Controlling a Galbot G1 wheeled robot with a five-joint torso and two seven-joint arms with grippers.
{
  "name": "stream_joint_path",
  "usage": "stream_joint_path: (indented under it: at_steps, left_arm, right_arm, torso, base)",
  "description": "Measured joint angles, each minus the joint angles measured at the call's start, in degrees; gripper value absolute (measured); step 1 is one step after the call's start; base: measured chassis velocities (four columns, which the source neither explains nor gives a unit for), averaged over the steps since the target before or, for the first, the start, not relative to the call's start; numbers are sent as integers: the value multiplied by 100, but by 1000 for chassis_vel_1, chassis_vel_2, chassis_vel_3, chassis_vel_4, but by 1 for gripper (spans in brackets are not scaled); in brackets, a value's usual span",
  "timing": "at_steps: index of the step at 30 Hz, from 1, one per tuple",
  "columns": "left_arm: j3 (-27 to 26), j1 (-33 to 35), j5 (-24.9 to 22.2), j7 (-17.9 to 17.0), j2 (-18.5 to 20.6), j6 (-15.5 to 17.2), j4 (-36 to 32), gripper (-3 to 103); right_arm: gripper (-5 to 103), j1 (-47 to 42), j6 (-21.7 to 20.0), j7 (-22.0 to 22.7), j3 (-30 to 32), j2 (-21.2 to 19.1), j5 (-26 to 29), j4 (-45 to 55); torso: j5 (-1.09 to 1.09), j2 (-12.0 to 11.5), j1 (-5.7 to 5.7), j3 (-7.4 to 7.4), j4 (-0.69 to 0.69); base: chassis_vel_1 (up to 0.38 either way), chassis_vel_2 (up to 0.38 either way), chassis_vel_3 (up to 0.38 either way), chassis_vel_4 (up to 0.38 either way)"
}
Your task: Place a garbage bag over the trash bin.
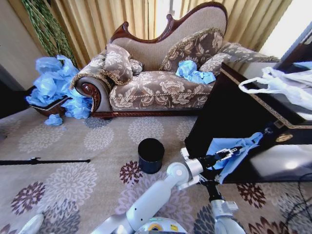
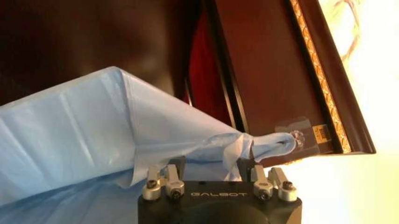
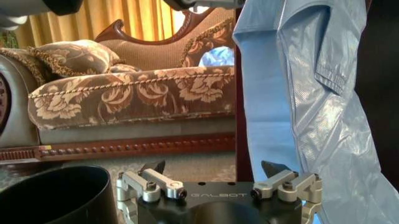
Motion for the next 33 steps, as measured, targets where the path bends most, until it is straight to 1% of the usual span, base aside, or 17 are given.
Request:
stream_joint_path:
  at_steps: [2,3,7,9,10,11,12,15,16,18,19,21,22,23,25,33]
  left_arm:
    - [12,-31,-8,7,0,-3,11,60]
    - [29,-81,-18,19,0,-10,35,57]
    - [46,-178,-47,45,0,-24,93,55]
    - [75,-232,-76,60,0,-35,147,49]
    - [87,-244,-86,65,0,-40,162,49]
    - [112,-263,-104,77,0,-45,185,43]
    - [112,-263,-104,77,0,-45,185,43]
    - [161,-311,-125,109,0,-66,245,27]
    - [161,-311,-125,109,0,-66,245,27]
    - [183,-345,-132,131,0,-79,279,16]
    - [187,-358,-137,141,-1,-84,286,16]
    - [188,-380,-140,167,-1,-98,295,6]
    - [188,-380,-140,167,-1,-98,295,6]
    - [188,-383,-140,174,-1,-104,295,2]
    - [187,-387,-139,203,-1,-114,295,0]
    - [181,-353,-108,230,-1,-122,280,0]
  right_arm:
    - [100,3,-2,0,0,-2,0,2]
    - [100,9,-8,0,-3,-2,0,7]
    - [100,21,-13,0,-12,6,-5,13]
    - [100,22,-15,0,-15,17,-10,17]
    - [100,22,-16,0,-16,19,-11,20]
    - [100,21,-16,-1,-16,23,-12,29]
    - [100,21,-16,-1,-16,23,-12,29]
    - [100,19,-21,-2,-16,27,-13,44]
    - [100,19,-21,-2,-16,27,-13,44]
    - [100,22,-23,-2,-12,28,-13,46]
    - [100,23,-24,-2,-10,29,-13,46]
    - [100,23,-24,-2,-7,34,-14,43]
    - [100,23,-24,-2,-7,34,-14,43]
    - [100,23,-24,-2,-7,36,-15,42]
    - [100,26,-24,-2,-13,34,-21,33]
    - [100,92,-45,0,-48,24,-31,13]
  torso:
    - [0,0,0,0,0]
    - [0,0,0,0,0]
    - [0,0,0,0,0]
    - [0,0,0,0,0]
    - [0,0,0,0,0]
    - [0,0,0,0,0]
    - [0,0,0,0,0]
    - [0,0,0,0,0]
    - [0,0,0,0,0]
    - [0,1,0,0,0]
    - [0,1,0,0,0]
    - [0,1,0,0,0]
    - [0,1,0,0,0]
    - [0,1,0,0,0]
    - [0,1,0,0,0]
    - [0,1,0,0,0]
  base:
    - [0,0,0,0]
    - [0,0,0,0]
    - [0,0,0,0]
    - [0,0,0,0]
    - [0,0,0,0]
    - [0,0,0,0]
    - [0,0,0,0]
    - [0,0,0,0]
    - [0,0,0,0]
    - [0,0,0,0]
    - [0,0,0,0]
    - [0,0,0,0]
    - [0,0,0,0]
    - [0,0,0,0]
    - [0,0,0,0]
    - [0,0,0,0]
